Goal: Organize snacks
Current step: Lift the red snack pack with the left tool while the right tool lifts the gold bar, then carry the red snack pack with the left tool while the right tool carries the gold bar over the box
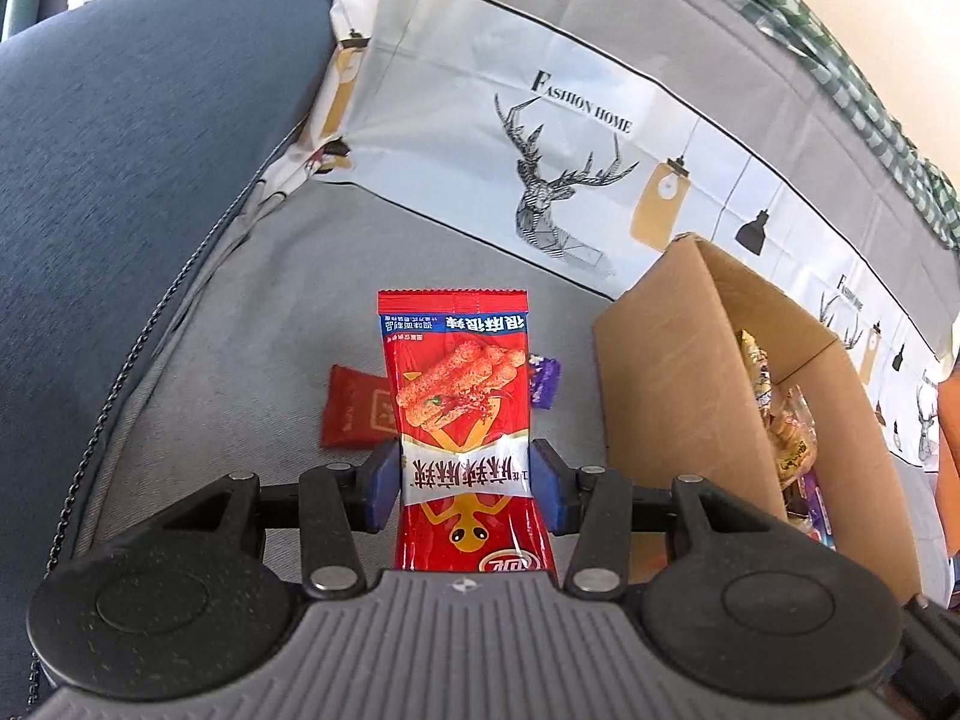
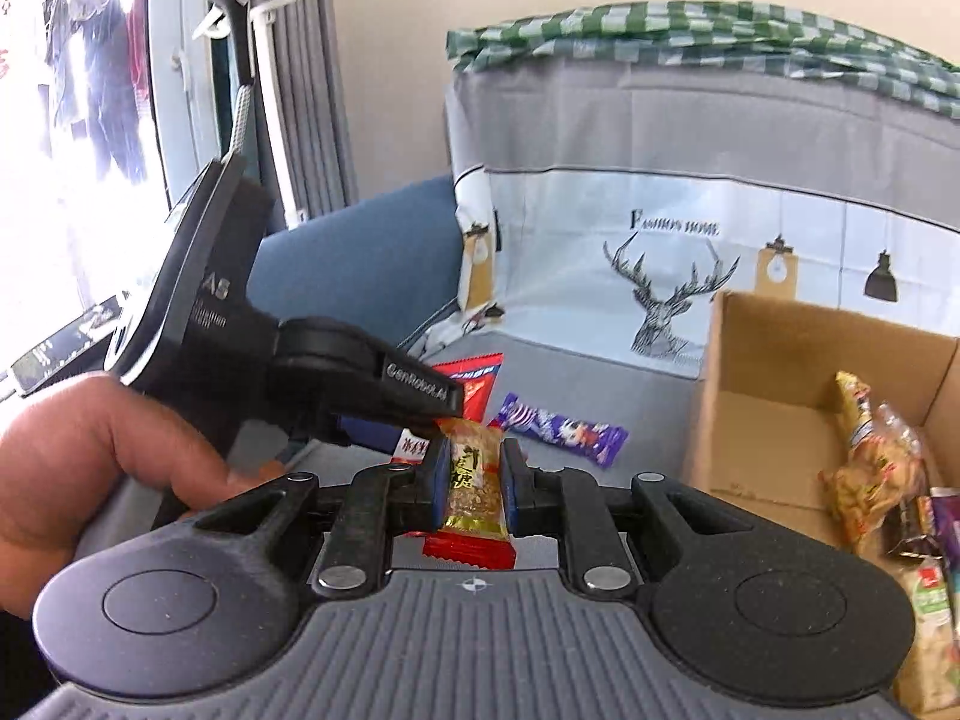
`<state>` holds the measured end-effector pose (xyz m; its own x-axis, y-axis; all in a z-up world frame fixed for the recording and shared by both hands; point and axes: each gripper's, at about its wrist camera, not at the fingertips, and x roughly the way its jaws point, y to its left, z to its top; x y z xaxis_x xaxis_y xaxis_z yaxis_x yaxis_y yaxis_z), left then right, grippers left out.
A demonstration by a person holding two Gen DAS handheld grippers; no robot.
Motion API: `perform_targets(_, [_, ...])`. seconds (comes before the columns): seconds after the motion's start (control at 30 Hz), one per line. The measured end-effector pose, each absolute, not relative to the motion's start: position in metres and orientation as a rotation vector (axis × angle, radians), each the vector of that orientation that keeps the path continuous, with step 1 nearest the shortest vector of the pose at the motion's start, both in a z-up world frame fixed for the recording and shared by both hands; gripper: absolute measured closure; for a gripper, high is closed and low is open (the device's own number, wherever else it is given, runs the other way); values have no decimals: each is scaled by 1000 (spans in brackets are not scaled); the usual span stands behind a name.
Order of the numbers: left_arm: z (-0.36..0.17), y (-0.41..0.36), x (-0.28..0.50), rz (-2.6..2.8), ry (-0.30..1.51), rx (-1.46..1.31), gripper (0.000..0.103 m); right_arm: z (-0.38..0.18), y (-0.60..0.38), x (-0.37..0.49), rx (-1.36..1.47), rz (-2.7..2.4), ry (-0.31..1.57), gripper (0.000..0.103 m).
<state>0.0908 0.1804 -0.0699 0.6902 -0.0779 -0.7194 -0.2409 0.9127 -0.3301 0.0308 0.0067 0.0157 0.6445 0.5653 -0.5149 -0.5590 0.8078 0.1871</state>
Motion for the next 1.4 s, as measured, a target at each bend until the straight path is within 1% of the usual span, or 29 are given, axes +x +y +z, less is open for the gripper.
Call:
perform_targets(0.2, [-68, 174, 92, 77, 800, -414, 53, 25, -11, 34, 31, 612, 569, 94])
perform_targets(0.5, [-70, 181, 95, 103, 807, -436, 53, 9, -6, 37, -9, 603, 642, 93])
perform_targets(0.6, [-70, 189, 92, 117, 806, -455, 53, 5, 11, 29, -86, 614, 641, 93])
perform_targets(0.77, [-68, 204, 85, 132, 804, -479, 53, -27, 63, 8, -421, 562, 656, 91])
perform_targets(0.83, [-67, 209, 82, 132, 805, -484, 53, -45, 82, 6, -536, 529, 692, 88])
perform_targets(0.9, [-67, 213, 80, 131, 806, -484, 53, -63, 94, 9, -614, 487, 737, 74])
perform_targets(0.93, [-66, 214, 78, 130, 807, -485, 53, -72, 99, 12, -637, 463, 761, 71])
perform_targets(0.97, [-66, 216, 77, 128, 808, -487, 53, -79, 103, 14, -657, 441, 786, 69])
perform_targets(1.07, [-65, 221, 74, 124, 804, -493, 53, -95, 107, 23, -685, 372, 838, 68])
perform_targets(1.13, [-64, 223, 72, 120, 800, -502, 53, -102, 105, 30, -673, 338, 878, 68])
perform_targets(1.17, [-63, 225, 71, 120, 797, -507, 53, -105, 101, 33, -656, 327, 897, 70])
perform_targets(1.2, [-62, 226, 70, 119, 794, -511, 53, -106, 98, 35, -627, 325, 907, 82])
perform_targets(1.23, [-62, 228, 69, 117, 790, -516, 53, -106, 94, 39, -597, 319, 925, 84])
perform_targets(1.33, [-60, 230, 68, 114, 783, -533, 53, -104, 89, 39, -534, 334, 927, 86])
perform_targets(1.4, [-59, 231, 67, 111, 779, -535, 53, -100, 83, 41, -440, 363, 935, 88])
